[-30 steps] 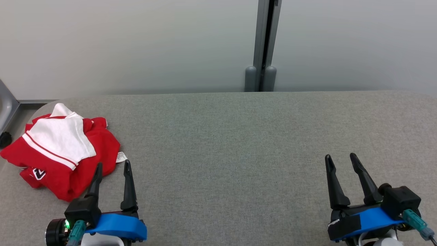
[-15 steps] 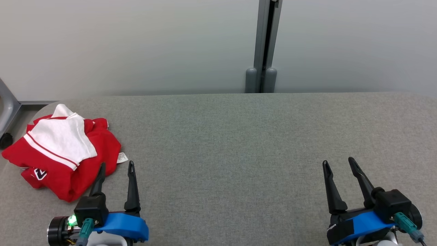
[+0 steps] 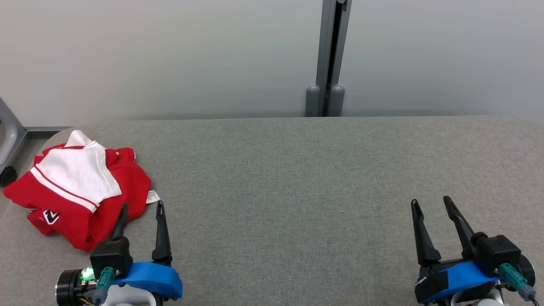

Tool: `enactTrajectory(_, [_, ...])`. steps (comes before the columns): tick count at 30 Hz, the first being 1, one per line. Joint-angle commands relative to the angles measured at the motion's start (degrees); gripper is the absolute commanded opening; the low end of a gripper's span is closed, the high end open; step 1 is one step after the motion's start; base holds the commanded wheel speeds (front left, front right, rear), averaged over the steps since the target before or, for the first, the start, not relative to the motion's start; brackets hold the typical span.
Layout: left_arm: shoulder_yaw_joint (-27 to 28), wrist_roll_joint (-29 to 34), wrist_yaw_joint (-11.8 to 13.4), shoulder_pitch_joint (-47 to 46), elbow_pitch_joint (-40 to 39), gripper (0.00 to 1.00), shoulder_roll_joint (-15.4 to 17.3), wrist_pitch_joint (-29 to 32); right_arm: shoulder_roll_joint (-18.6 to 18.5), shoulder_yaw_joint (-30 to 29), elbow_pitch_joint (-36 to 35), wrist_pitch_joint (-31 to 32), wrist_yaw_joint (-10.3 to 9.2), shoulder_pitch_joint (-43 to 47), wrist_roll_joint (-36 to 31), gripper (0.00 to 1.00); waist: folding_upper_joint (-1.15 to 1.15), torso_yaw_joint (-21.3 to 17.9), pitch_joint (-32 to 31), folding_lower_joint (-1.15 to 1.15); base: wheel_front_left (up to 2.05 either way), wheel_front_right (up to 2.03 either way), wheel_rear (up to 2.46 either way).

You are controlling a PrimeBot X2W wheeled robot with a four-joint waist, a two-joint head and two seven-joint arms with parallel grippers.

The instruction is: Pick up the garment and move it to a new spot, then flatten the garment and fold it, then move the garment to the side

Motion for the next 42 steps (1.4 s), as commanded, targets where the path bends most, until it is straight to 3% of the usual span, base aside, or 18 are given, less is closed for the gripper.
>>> enactTrajectory(1, [0.06,-0.31,0.17,0.18,-0.38,1.0,0.23,0.13,-0.34,-0.21,-0.01,0.13,0.03,0.57,0.06,1.0,0.0,0.02,-0.01,0.0,0.0,0.0,0.0])
enactTrajectory(21, [-0.46,-1.04,1.23,-0.27,-1.58,1.0,1.4,0.47,-0.33,0.27,-0.25,0.15,0.03,0.25,0.77,1.0,0.0,2.05,1.08,0.0,0.0,0.0,0.0])
enactTrajectory(42, [1.29,-2.8,2.65,-2.74,-0.47,1.0,3.06,-0.87,-0.33,1.82,0.28,0.38,0.03,-2.67,-0.6,1.0,0.0,16.98,4.8,0.0,0.0,0.0,0.0])
